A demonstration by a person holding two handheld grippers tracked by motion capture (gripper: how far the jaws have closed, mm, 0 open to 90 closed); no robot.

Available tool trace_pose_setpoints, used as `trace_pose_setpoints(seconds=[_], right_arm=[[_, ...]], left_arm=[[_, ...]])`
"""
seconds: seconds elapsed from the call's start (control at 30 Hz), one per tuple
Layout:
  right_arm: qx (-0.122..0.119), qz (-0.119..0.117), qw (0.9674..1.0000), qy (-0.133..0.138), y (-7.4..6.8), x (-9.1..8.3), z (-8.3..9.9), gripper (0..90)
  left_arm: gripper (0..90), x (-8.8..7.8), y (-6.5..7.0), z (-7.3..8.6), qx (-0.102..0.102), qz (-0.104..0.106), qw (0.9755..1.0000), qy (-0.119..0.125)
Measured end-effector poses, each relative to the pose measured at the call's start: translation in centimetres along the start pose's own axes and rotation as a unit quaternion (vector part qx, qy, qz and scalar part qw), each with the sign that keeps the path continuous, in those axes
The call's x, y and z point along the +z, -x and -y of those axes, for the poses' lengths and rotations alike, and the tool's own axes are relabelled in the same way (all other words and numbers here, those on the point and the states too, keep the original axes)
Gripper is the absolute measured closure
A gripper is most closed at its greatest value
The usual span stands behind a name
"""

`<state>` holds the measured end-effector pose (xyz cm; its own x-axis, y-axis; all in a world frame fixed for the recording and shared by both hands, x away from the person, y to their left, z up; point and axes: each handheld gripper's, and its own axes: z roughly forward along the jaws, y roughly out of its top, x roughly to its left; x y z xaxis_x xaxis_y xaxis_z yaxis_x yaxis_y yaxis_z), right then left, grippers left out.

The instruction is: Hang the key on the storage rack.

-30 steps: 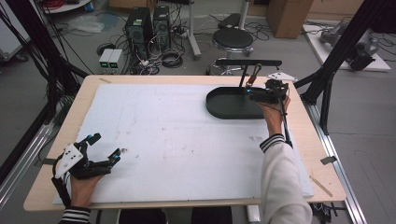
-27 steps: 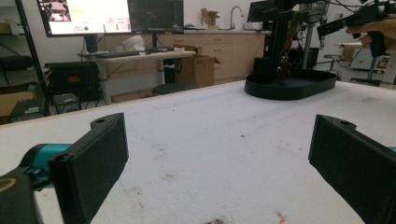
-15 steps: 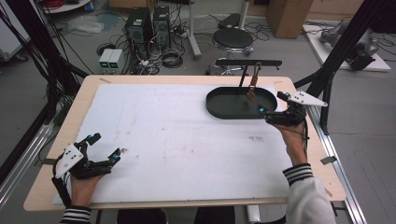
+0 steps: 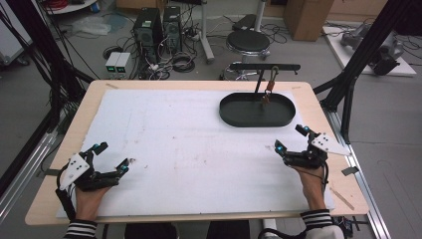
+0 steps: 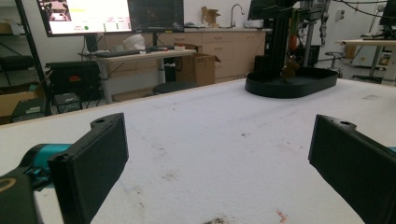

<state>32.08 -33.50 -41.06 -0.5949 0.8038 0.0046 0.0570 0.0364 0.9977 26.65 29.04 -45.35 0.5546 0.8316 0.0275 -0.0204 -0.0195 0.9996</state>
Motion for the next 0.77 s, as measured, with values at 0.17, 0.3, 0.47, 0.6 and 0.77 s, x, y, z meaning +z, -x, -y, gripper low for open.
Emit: trace_pose_setpoints(seconds=[0.17,0.3,0.47,0.6,0.77], right_arm=[[0.015,0.003,0.9997,0.019,-1.0,-0.1,2.1,0.2],[0.016,0.000,0.9998,0.014,-1.3,-0.1,3.7,0.2],[-0.004,0.013,0.9999,0.009,-1.6,-0.1,4.2,0.2],[-0.002,0.012,0.9999,0.007,-1.6,-0.1,4.2,0.2],[-0.015,0.013,0.9998,0.007,-1.7,0.0,4.2,0.2]], left_arm=[[5.2,0.0,0.0,0.0,0.001,-0.001,1.0000,0.000],[5.2,0.0,0.1,0.0,0.003,-0.001,1.0000,-0.001],[5.2,0.0,0.1,0.0,0.005,0.000,1.0000,-0.001],[5.2,0.0,0.1,0.0,0.006,0.000,1.0000,-0.002],[5.2,-0.1,0.1,0.0,0.002,-0.001,1.0000,0.003]])
